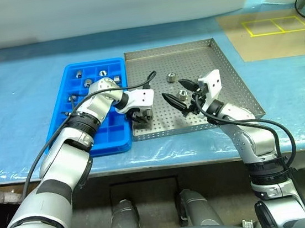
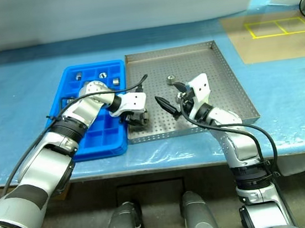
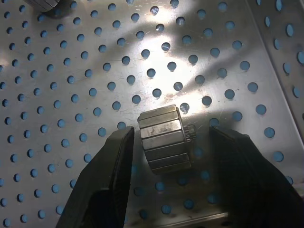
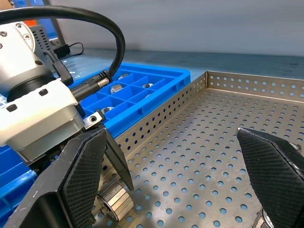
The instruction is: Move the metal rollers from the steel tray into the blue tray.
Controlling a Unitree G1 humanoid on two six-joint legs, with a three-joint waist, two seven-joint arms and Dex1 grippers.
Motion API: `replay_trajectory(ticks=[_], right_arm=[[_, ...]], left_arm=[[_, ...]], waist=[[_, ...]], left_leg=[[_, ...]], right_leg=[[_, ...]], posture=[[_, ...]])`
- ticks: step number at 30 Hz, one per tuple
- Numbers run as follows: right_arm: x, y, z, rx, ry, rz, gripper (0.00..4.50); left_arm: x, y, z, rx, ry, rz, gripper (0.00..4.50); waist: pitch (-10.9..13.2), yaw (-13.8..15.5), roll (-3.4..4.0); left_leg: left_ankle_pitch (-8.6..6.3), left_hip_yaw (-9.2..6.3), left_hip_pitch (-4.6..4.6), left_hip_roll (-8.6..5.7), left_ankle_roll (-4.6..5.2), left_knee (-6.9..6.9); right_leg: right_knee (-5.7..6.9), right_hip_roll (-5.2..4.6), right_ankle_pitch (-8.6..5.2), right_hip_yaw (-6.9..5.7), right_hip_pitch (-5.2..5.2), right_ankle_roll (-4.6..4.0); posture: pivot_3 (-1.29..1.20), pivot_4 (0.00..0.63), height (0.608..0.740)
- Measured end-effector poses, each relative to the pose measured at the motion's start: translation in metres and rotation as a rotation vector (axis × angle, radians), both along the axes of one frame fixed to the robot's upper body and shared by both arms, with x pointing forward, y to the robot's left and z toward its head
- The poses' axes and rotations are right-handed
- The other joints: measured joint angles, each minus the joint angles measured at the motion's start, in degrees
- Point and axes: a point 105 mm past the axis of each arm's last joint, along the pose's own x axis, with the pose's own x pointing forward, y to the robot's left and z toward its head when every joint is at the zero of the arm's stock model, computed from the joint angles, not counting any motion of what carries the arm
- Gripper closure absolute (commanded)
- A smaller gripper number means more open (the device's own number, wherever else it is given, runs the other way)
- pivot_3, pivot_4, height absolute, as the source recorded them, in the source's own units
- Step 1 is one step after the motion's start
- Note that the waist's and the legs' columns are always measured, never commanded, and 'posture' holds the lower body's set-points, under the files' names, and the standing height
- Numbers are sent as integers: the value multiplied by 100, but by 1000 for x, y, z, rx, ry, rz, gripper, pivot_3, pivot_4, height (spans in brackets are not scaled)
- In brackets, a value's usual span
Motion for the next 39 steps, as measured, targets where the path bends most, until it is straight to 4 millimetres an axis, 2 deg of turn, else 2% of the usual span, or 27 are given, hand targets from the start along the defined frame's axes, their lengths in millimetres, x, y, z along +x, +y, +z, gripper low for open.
replay_trajectory(ticks=[1, 3, 6, 16, 20, 22, 25, 29, 31, 35, 39], right_arm=[[0, 0, 0, 0, 0, 0, 0], [0, 0, 0, -1, 0, -1, 0], [0, 0, 0, -1, 0, -4, 0], [1, 0, 2, -2, -8, -4, 0], [0, 1, 3, 1, -13, 5, 0], [0, 3, 4, 6, -12, 20, 0], [-1, 6, 9, 17, -21, 54, 0], [0, 12, 25, 12, -59, 136, 0], [1, 14, 30, 9, -64, 180, 0], [-1, 32, 38, 15, -68, 314, 0], [-10, 64, 52, 40, -84, 500, 0]], left_arm=[[0, 0, 0, 2, 2, 2, 1864], [-1, -1, -1, 4, -2, 0, 2238], [0, -1, 0, 2, -13, 5, 3134], [9, -5, 0, -33, -56, 68, 3302], [5, -4, 2, -42, -31, 59, 3302], [3, -3, 10, -85, -38, 62, 3302], [0, -1, 40, -190, -65, 57, 3302], [-9, 20, 87, -353, -96, 83, 3302], [-12, 35, 101, -420, -87, 135, 3302], [-17, 61, 109, -501, -76, 237, 3302], [-18, 85, 104, -572, -70, 413, 3302]], waist=[[0, -1, 0], [0, -1, 0], [0, -1, 0], [0, 2, 0], [0, 1, 0], [0, 1, 0], [1, 4, -1], [1, 2, 0], [1, 21, 1], [3, 39, 3], [3, 114, 4]], left_leg=[[0, 0, 1, 0, 0, -1], [0, 1, 2, 0, 0, 0], [0, 1, 3, -1, 0, 0], [8, 0, 15, -1, 4, 5], [9, 0, 11, 1, 4, 2], [10, 0, 0, 1, 4, 1], [9, -1, -12, 3, 6, 0], [8, 1, -9, 3, 7, -6], [8, -1, -9, 6, 5, -8], [9, -5, -13, 8, 5, -7], [12, -13, -21, 14, -1, -7]], right_leg=[[0, 0, 0, 0, 0, 0], [1, 0, 0, 0, 1, 0], [1, 0, 0, 1, 3, 0], [3, -1, 1, 3, 16, -3], [2, -1, 2, 2, 10, -4], [2, -1, 2, 0, -2, -4], [3, -1, 3, -4, -12, -4], [3, -1, 2, -9, -14, -5], [3, -1, 2, -15, -14, -6], [3, -6, 1, -25, -14, -7], [13, -8, -4, -41, -21, -16]], posture=[[-355, 150, 740], [-357, 150, 740], [-357, 150, 740], [-339, 150, 740], [-316, 150, 740], [-298, 150, 740], [-267, 150, 740], [-200, 150, 740], [-164, 150, 740], [-84, 150, 740], [4, 150, 740]])
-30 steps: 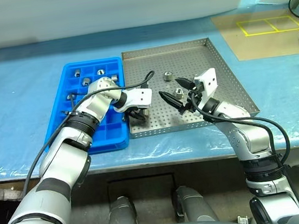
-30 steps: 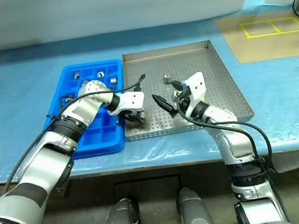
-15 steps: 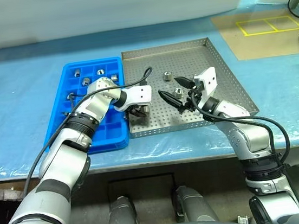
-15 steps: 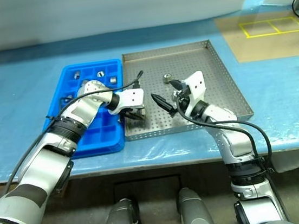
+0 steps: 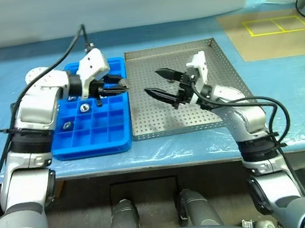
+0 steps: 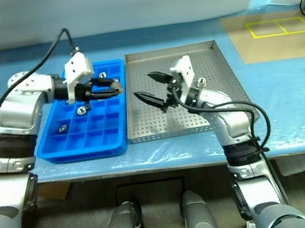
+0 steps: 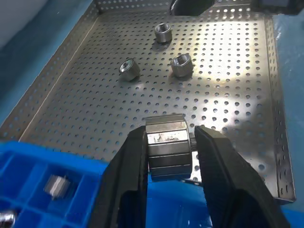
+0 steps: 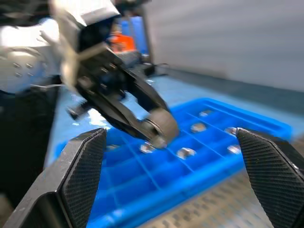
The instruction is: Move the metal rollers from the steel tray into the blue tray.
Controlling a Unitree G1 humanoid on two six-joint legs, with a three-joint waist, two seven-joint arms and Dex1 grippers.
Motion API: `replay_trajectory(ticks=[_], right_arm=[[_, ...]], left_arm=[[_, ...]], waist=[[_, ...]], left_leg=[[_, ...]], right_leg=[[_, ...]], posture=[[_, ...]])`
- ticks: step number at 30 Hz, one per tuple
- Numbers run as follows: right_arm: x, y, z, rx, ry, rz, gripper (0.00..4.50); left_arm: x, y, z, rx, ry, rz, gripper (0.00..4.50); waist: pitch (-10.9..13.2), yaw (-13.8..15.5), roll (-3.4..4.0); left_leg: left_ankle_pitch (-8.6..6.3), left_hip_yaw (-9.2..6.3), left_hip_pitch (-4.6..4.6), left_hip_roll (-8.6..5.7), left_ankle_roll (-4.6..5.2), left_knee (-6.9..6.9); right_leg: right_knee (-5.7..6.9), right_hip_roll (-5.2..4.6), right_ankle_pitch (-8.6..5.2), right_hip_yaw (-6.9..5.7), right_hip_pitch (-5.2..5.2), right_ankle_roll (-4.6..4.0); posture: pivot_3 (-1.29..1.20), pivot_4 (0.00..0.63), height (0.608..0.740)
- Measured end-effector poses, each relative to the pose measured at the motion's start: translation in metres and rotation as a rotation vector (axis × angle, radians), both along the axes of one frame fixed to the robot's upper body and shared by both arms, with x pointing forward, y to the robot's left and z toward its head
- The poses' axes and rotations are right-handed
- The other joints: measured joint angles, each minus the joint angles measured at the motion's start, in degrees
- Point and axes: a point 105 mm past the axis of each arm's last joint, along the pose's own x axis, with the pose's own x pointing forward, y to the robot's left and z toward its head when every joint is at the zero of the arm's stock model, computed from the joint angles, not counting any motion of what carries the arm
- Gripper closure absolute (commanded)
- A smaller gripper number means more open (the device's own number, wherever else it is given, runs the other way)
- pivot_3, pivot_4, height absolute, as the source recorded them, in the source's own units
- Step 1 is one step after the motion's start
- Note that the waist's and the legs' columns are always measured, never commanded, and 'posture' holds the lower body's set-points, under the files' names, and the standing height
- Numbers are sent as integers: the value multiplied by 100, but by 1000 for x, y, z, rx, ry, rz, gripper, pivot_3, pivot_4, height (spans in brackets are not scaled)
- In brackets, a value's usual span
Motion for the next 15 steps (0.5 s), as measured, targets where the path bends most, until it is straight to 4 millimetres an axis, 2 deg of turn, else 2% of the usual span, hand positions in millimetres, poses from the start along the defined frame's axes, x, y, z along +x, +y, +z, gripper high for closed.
replay_trajectory(ticks=[2, 4, 7, 11, 15], right_arm=[[-7, 18, -3, -5, 14, 93, 0], [-13, 34, -13, -15, 49, 171, 0], [-11, 43, -21, -29, 77, 202, 0], [-11, 47, -20, -30, 66, 221, 0], [-14, 46, -25, -49, 78, 248, 0]], left_arm=[[2, 15, -2, -37, -2, 110, 3302], [-4, 32, -8, -75, 10, 197, 3302], [-19, 43, -19, -128, 46, 256, 3302], [-36, 52, -38, -159, 99, 326, 3302], [-63, 63, -65, -142, 185, 381, 3302]], waist=[[0, 64, 0], [0, 104, 0], [0, 216, 0], [0, 369, -2], [0, 425, -5]], left_leg=[[1, -2, -2, 1, -2, -2], [1, -5, -13, 1, -2, -2], [0, -9, -28, -2, -1, -1], [0, -13, -32, 0, -1, 2], [2, -14, -30, 5, -7, 2]], right_leg=[[1, 0, -3, -5, -2, -5], [1, -5, -4, -12, -9, -7], [2, -12, -4, -21, -18, -7], [3, -14, -5, -33, -17, -7], [4, -17, -5, -43, -11, -7]], posture=[[37, 150, 740], [63, 150, 740], [105, 150, 740], [131, 150, 740], [147, 150, 740]])
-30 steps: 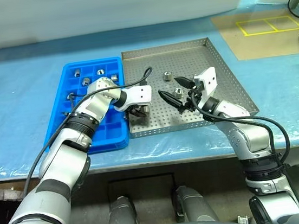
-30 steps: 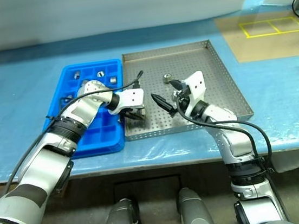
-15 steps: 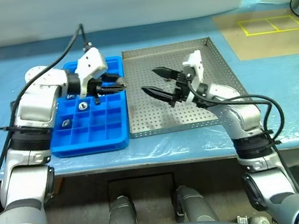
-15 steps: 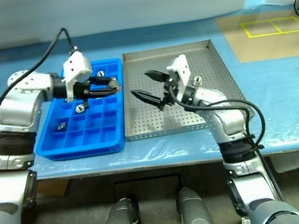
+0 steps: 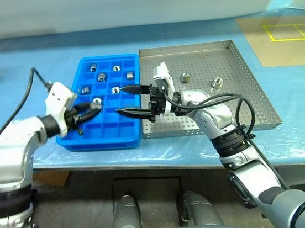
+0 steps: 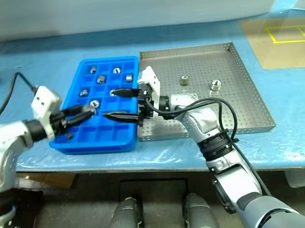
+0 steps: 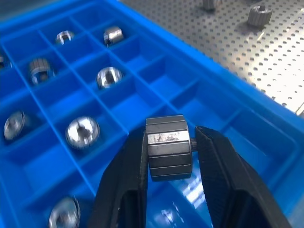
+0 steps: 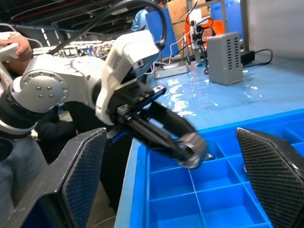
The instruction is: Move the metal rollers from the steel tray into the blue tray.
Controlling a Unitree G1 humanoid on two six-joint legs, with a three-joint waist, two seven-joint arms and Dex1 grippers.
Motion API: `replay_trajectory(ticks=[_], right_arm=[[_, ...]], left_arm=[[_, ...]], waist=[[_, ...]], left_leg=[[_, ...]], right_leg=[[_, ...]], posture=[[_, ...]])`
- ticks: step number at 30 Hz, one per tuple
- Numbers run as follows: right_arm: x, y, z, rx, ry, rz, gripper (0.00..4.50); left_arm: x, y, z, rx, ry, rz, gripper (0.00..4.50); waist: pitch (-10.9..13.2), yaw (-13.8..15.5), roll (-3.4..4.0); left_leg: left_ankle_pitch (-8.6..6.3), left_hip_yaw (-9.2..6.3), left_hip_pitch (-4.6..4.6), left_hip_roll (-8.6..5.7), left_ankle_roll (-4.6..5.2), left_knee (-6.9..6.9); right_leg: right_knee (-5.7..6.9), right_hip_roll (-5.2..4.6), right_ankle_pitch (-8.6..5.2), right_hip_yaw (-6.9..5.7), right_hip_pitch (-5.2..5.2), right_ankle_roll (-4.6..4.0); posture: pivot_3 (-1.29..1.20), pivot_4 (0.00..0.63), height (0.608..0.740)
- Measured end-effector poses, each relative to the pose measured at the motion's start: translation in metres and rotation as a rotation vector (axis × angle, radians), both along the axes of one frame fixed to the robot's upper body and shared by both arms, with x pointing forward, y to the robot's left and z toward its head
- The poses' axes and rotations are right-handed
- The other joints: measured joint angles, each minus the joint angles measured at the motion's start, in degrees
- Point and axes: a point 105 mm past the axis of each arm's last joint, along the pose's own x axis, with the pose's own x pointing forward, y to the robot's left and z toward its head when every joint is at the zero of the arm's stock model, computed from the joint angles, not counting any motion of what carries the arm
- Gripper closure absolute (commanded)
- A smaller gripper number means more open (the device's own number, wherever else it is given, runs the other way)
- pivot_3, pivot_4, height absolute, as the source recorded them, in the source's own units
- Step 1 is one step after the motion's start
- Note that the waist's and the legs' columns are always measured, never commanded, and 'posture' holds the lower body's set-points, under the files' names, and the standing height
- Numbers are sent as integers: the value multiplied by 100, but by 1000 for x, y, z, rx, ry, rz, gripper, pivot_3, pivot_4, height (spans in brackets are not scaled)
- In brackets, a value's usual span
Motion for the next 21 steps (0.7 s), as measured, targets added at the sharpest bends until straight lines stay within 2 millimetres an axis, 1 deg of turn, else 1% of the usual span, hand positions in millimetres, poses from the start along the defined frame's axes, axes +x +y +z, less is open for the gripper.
replay_trajectory(ticks=[2, 4, 6, 10, 13, 21], right_arm=[[-3, -1, -6, -22, 19, 19, 0], [-4, 0, -8, -29, 24, 34, 0], [-6, 1, -8, -28, 27, 44, 0], [-6, 1, -9, -35, 27, 54, 0], [-4, 1, -12, -50, 25, 45, 0], [-1, -1, -15, -68, 8, 16, 0]], left_arm=[[-10, 1, -4, -2, 14, 12, 3302], [-13, 0, -2, -7, 4, 24, 3302], [-13, 2, -4, -6, 5, 43, 3302], [-4, 7, -16, -29, 18, 123, 3302], [-2, 2, -33, -2, 55, 128, 3302], [11, 1, -41, 0, 15, 183, 3302]], waist=[[0, 43, 0], [0, 85, 0], [0, 99, 0], [0, 109, 0], [0, 114, -1], [0, 96, -1]], left_leg=[[4, 0, 0, 4, -19, -2], [15, 0, 1, 10, -28, -5], [25, 1, 5, 12, -34, -6], [41, 2, 11, 16, -41, -5], [44, 2, 11, 23, -42, -5], [45, 4, 10, 25, -43, -6]], right_leg=[[0, 0, 0, -5, 1, 0], [1, 1, -1, -9, 1, -1], [8, 0, -1, -9, 1, -1], [29, -1, 0, -10, 2, -2], [32, 0, 0, -12, 0, -2], [33, 2, -3, -15, -1, -6]], posture=[[155, 150, 740], [161, 150, 740], [162, 150, 740], [156, 150, 740], [146, 150, 740], [122, 150, 740]])
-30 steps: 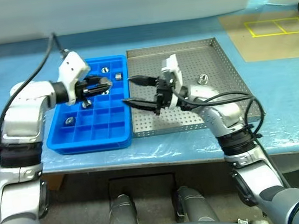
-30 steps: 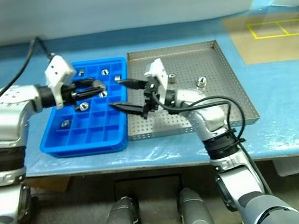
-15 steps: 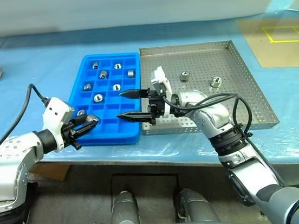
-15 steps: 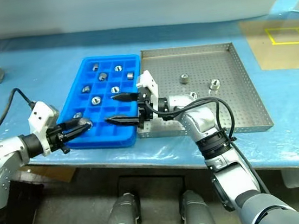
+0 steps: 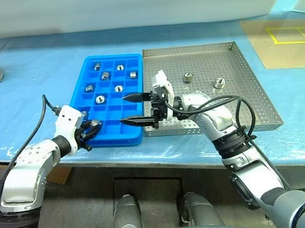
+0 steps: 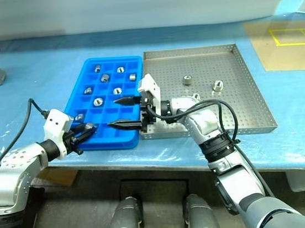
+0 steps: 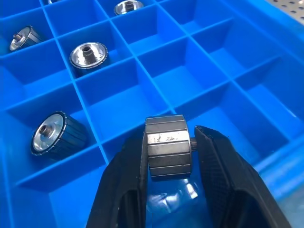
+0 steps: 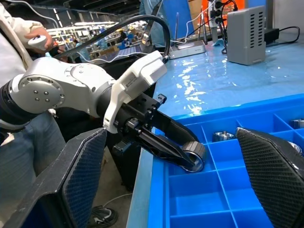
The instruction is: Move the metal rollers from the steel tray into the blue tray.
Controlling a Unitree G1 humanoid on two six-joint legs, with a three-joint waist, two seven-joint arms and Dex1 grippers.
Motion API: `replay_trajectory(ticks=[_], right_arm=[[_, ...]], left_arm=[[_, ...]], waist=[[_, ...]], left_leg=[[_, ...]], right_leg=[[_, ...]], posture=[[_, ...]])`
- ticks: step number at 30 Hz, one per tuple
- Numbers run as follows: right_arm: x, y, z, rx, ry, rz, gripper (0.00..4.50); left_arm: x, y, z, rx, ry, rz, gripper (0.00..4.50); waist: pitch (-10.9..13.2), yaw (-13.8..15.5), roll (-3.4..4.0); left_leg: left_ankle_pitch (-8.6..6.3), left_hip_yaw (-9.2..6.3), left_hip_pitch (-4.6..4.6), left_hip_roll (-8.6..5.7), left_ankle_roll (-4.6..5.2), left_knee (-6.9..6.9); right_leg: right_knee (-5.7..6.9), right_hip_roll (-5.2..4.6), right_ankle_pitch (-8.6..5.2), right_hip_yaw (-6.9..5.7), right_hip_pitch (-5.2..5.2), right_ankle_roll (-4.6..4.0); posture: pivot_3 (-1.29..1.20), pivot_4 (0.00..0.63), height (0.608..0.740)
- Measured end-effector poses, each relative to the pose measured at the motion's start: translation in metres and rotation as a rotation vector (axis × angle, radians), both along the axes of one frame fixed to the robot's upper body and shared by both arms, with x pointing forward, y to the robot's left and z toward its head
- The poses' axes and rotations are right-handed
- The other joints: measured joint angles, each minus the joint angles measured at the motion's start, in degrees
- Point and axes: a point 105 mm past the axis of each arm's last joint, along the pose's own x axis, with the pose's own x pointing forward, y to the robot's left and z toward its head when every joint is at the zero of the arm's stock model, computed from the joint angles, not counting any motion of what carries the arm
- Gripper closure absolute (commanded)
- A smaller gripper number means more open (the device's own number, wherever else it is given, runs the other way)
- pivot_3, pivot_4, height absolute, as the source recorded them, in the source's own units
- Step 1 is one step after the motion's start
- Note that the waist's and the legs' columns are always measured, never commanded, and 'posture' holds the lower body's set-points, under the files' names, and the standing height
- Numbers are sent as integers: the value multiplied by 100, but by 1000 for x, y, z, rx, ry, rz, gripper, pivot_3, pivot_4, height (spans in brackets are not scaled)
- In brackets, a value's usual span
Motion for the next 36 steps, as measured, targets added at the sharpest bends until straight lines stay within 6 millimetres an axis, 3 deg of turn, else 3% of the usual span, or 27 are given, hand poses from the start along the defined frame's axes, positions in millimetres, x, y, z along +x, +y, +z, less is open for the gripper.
replay_trajectory(ticks=[7, 13, 22, 27, 31, 36], right_arm=[[2, -3, -6, -9, -8, -28, 0], [4, -4, -6, -13, -14, -45, 0], [11, -14, -4, -22, -21, -96, 0], [52, -46, 6, -17, -50, -307, 0], [88, -75, -2, -49, -62, -517, 0], [118, -111, -6, -67, -75, -733, 0]], left_arm=[[4, 0, -1, -9, 1, 8, 3302], [7, 2, 1, -6, -12, 31, 1558], [9, -18, 21, -122, -53, -36, 1558], [9, -50, 61, -268, -113, -172, 1558], [18, -67, 87, -347, -164, -217, 1558], [26, -97, 77, -370, -97, -290, 1558]], waist=[[0, 2, 0], [0, 1, 0], [0, 1, 0], [0, 8, 0], [0, -5, 0], [0, -16, 0]], left_leg=[[6, 0, 5, 1, -6, 4], [11, 0, 8, 4, -9, 3], [11, 0, 2, 3, -8, 4], [18, 2, 4, 2, -13, 14], [22, 4, 0, 0, -15, 18], [25, 5, -18, -22, 3, 18]], right_leg=[[18, 0, 0, 0, 0, -1], [23, 0, -1, 0, 0, -1], [21, 0, -2, -3, -1, -4], [36, -2, -1, -5, 2, -5], [41, 0, 1, -5, -2, -9], [37, -1, 1, -6, -16, -11]], posture=[[114, 150, 740], [111, 150, 740], [93, 150, 740], [80, 150, 740], [71, 150, 740], [43, 150, 740]])
